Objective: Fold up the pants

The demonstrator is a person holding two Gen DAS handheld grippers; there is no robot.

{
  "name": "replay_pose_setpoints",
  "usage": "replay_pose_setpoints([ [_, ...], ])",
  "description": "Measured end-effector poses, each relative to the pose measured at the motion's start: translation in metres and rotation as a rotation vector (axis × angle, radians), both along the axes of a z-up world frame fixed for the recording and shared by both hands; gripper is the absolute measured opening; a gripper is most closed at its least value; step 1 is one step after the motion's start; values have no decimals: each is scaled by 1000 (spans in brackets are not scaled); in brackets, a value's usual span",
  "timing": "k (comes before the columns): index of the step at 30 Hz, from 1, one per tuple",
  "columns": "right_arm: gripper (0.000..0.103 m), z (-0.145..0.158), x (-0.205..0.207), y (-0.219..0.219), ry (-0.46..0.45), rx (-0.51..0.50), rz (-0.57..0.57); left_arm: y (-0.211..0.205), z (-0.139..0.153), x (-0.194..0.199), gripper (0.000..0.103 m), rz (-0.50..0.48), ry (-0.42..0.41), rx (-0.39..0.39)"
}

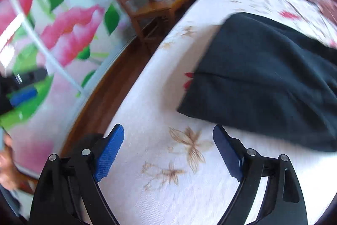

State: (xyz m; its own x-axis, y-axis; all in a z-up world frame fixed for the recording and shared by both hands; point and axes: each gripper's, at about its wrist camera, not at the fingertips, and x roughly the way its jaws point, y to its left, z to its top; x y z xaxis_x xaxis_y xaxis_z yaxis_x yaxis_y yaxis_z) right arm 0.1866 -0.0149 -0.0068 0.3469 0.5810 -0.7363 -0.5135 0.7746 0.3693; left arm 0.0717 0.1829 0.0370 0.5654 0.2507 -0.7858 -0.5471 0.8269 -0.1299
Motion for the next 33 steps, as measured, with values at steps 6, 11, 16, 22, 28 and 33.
replay_pose_setpoints([
  [6, 87, 27, -28, -90, 29, 103, -320, -25, -1, 8, 101, -86, -25, 24],
  [11, 90, 63, -55, -118, -95, -147, -512, -79, 3, 28, 101, -237, -37, 150],
  [16, 90, 81, -69, -139, -187, -307, -607, -127, -5, 46, 101, -325, 30, 304],
  [22, 90, 77, -68, -154, -193, -285, -620, -131, -7, 43, 101, -330, 45, 257],
  [28, 90, 71, -76, -122, -201, -275, -580, -136, -10, 26, 101, -305, -5, 287],
  [33, 90, 60, -89, -111, -203, -276, -572, -131, -8, 7, 101, -275, -55, 294],
])
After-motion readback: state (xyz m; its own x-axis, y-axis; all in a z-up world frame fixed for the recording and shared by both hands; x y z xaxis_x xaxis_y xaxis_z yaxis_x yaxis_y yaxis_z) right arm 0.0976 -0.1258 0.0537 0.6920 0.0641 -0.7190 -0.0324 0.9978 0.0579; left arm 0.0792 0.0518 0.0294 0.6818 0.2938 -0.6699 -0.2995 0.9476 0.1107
